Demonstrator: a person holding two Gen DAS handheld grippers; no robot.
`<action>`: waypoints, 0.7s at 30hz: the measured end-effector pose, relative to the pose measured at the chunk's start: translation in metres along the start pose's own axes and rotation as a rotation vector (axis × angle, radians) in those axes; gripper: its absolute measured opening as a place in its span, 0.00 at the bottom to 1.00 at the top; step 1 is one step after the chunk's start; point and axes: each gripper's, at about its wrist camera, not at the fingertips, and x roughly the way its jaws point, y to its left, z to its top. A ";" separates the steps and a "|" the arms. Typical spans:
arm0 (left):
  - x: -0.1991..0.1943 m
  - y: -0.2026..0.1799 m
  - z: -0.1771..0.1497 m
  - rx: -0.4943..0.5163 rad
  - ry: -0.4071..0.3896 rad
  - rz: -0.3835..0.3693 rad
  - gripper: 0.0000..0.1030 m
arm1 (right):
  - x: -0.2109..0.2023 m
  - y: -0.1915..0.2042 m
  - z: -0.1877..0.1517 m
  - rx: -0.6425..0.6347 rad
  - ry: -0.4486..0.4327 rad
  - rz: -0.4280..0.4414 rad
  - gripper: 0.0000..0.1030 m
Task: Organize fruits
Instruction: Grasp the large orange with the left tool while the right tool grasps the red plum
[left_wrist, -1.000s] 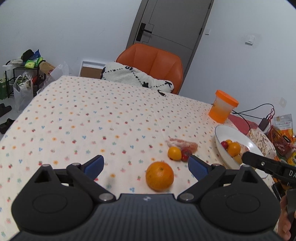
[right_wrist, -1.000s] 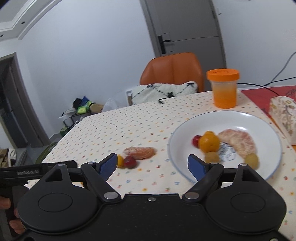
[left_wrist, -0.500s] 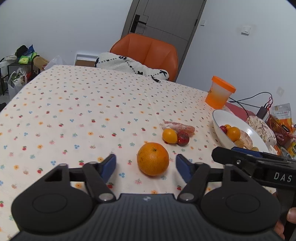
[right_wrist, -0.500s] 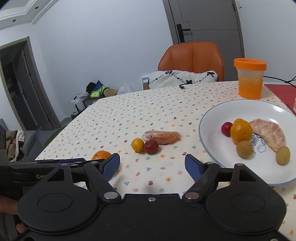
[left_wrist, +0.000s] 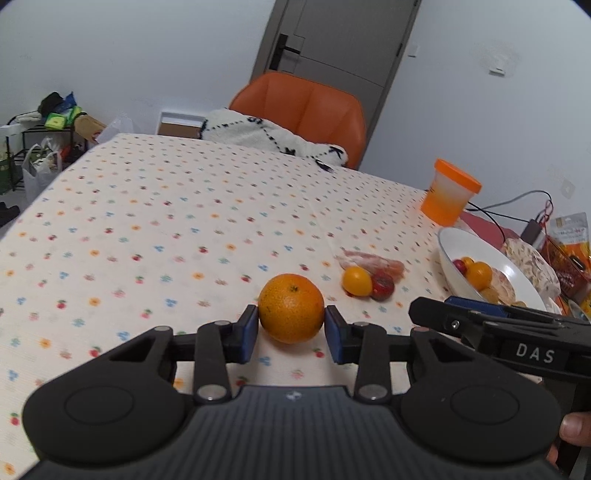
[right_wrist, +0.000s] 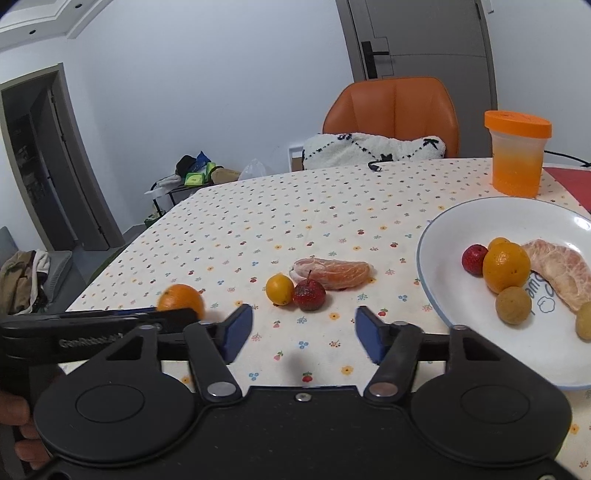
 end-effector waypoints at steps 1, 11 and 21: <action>-0.001 0.003 0.001 -0.008 -0.002 0.003 0.36 | 0.002 0.000 0.001 -0.001 0.003 -0.002 0.51; -0.001 0.023 0.009 -0.062 -0.021 0.026 0.36 | 0.024 0.008 0.007 -0.063 0.035 -0.033 0.40; -0.004 0.036 0.016 -0.095 -0.040 0.025 0.36 | 0.045 0.010 0.011 -0.090 0.063 -0.072 0.28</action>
